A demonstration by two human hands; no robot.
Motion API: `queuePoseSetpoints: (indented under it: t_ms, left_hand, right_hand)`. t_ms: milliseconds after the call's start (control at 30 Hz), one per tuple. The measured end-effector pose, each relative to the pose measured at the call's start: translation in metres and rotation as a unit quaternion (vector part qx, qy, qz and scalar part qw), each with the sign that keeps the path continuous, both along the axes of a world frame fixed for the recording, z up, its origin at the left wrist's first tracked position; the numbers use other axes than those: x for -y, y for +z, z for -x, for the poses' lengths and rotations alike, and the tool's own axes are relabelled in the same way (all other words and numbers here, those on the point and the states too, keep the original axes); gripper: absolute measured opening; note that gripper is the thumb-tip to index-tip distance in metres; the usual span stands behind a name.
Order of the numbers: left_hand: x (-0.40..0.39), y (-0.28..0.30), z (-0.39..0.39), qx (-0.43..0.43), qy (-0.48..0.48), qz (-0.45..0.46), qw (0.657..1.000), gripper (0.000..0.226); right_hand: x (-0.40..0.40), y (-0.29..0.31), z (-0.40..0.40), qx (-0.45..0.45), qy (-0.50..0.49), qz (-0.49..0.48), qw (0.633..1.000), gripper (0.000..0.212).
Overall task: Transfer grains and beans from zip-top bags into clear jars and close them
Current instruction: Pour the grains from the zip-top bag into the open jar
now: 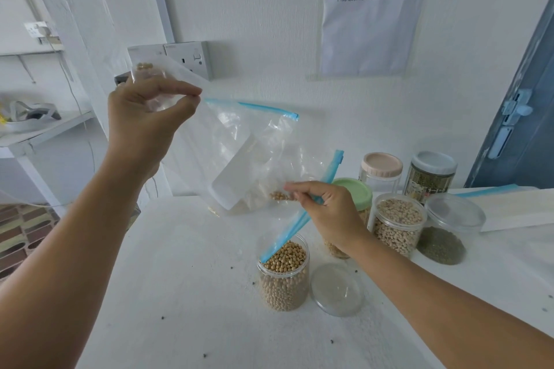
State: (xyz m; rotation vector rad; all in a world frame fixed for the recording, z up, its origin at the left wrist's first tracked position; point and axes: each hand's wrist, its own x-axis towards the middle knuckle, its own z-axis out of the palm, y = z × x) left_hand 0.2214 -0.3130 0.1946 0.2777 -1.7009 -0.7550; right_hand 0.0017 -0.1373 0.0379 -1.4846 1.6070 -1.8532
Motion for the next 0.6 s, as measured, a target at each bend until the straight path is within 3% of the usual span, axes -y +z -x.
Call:
queuePoseSetpoints:
  t_ms: [433,600]
  left_hand:
    - [-0.005,-0.006,-0.002,0.094,0.021,0.057,0.994,0.015]
    - [0.006,-0.010,-0.006,0.074,0.047,0.051,0.995,0.025]
  right_hand:
    - [0.002,0.001,-0.007,-0.006,-0.023,-0.019,1.000,0.018]
    - [0.002,0.001,-0.007,-0.043,-0.017,-0.003,0.999,0.021]
